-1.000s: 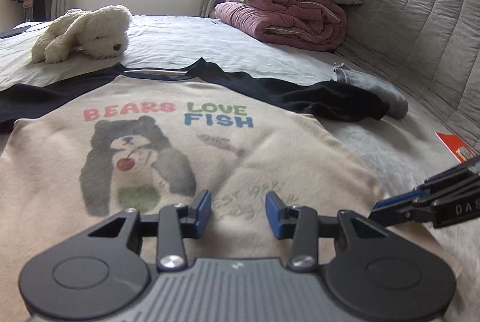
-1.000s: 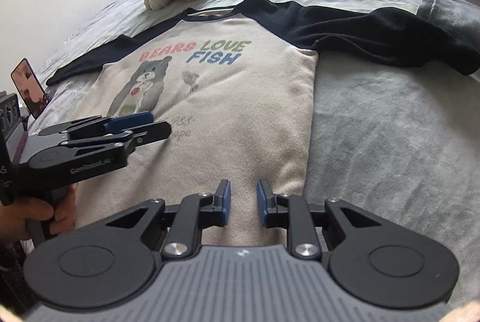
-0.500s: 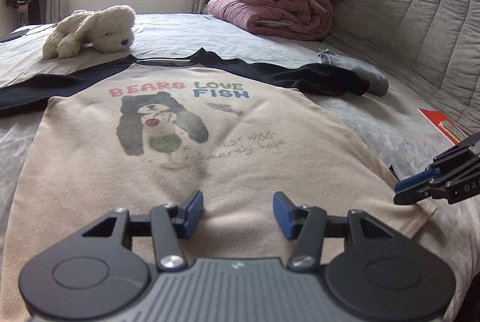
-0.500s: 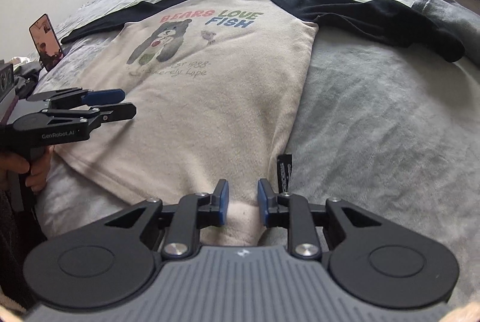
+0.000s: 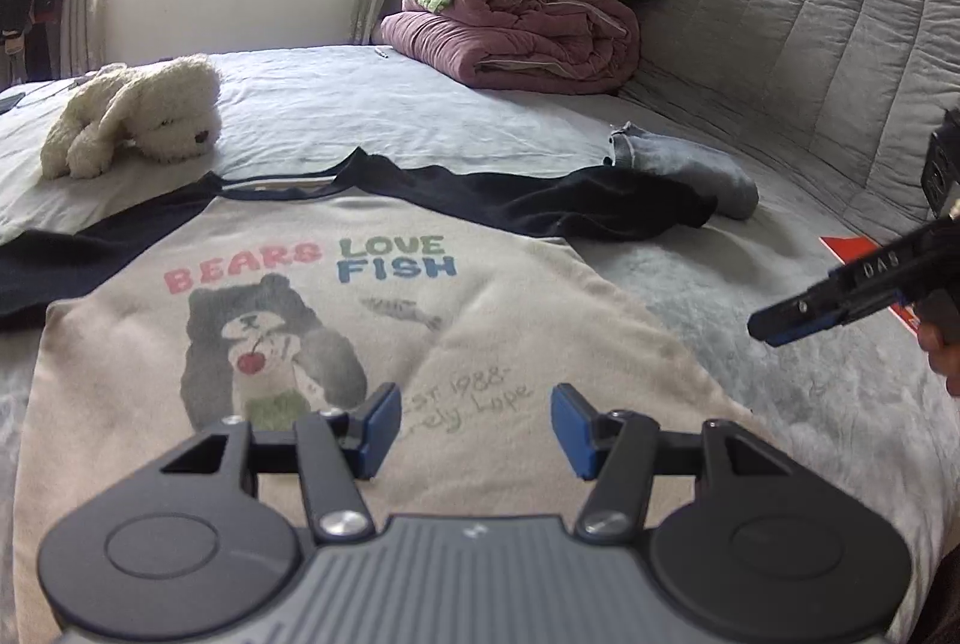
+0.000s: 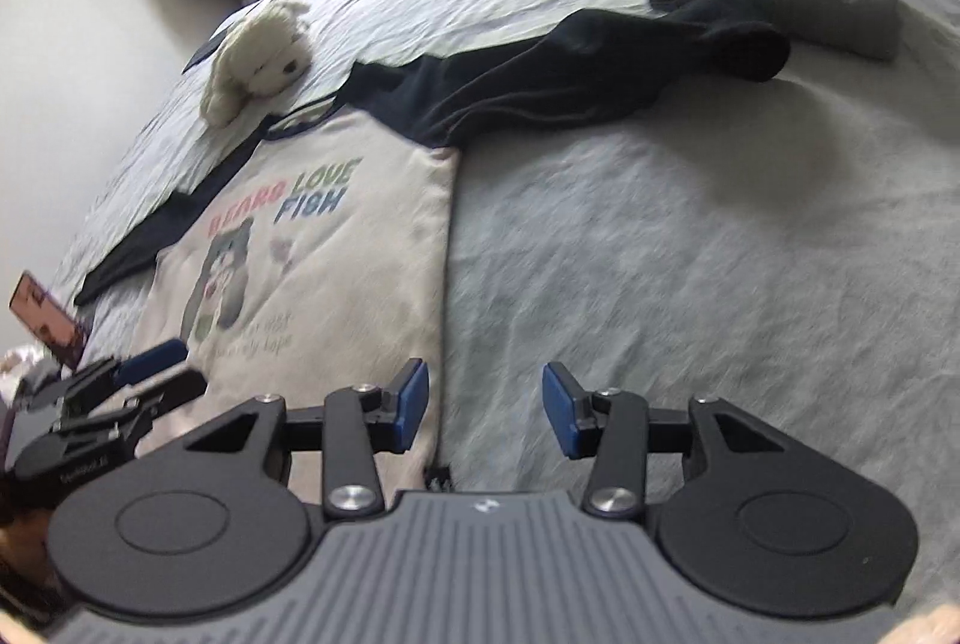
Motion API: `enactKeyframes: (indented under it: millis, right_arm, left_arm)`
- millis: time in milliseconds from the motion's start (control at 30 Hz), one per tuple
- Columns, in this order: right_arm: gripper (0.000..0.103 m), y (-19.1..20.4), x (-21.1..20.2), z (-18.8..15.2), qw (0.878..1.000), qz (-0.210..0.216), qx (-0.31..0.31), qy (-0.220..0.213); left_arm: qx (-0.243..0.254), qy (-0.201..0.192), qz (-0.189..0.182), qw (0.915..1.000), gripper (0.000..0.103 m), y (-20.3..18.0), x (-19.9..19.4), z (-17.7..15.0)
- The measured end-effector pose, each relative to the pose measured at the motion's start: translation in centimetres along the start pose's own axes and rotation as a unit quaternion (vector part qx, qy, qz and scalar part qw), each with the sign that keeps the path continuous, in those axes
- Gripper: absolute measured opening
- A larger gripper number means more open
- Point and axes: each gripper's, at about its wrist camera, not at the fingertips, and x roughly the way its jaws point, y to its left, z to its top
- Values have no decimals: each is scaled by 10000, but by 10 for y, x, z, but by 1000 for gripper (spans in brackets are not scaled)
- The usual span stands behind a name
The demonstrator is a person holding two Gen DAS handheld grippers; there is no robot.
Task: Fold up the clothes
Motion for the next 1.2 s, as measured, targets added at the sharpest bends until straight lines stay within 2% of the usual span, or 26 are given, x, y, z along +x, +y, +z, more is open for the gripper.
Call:
enactKeyframes:
  millis: [167, 267, 433, 533, 567, 600, 633, 700, 733, 767, 833, 867, 933, 1067, 1200]
  right_arm:
    - [47, -43, -10, 44, 9934, 36, 967, -616]
    - [47, -75, -10, 59, 9796, 166, 1647, -1138]
    - [47, -122, 14, 72, 9485, 427, 2650, -1682]
    - [48, -150, 30, 77, 9226, 692, 3234, -1986]
    - [48, -159, 35, 76, 9115, 870, 3436, -2086]
    - [47, -166, 40, 75, 9007, 1029, 3611, -2186]
    - [46, -172, 44, 74, 8920, 1173, 3729, -2269]
    - [43, -176, 51, 74, 8855, 1308, 3783, -2358]
    - [36, -178, 54, 74, 8824, 1373, 3806, -2401]
    - [25, -176, 54, 76, 8860, 1317, 3728, -2423]
    - [14, -167, 47, 81, 8980, 1128, 3407, -2546]
    - [10, -162, 39, 84, 9030, 1029, 3211, -2661]
    - [9, -150, 23, 89, 9040, 930, 2904, -2996]
    - [8, -119, -7, 97, 8985, 502, 2294, -3708]
    - [8, -72, -15, 108, 9079, -615, 1182, -3974]
  left_arm:
    - [216, -56, -174, 9996, 58, -9, 27, 37]
    - [257, -183, -346, 9989, 59, -18, 53, 55]
    - [-127, -344, -714, 9968, 59, -21, 109, 68]
    - [-513, -345, -744, 9953, 55, -15, 143, 72]
    - [-619, -355, -711, 9949, 44, -15, 152, 74]
    - [-689, -356, -674, 9947, 37, -13, 162, 76]
    - [-736, -360, -684, 9943, 37, -12, 169, 79]
    - [-854, -416, -814, 9921, 37, -9, 182, 84]
    - [-920, -447, -875, 9909, 37, -7, 188, 85]
    - [-1017, -432, -942, 9894, 37, -4, 194, 85]
    - [-1278, -155, -1189, 9845, 37, 4, 208, 79]
    - [-1367, -150, -1301, 9819, 37, 7, 209, 75]
    - [-1508, -121, -1503, 9770, 38, 12, 209, 71]
    - [-1394, -69, -1610, 9770, 42, 7, 210, 70]
    - [-1399, -55, -1628, 9767, 45, 10, 208, 72]
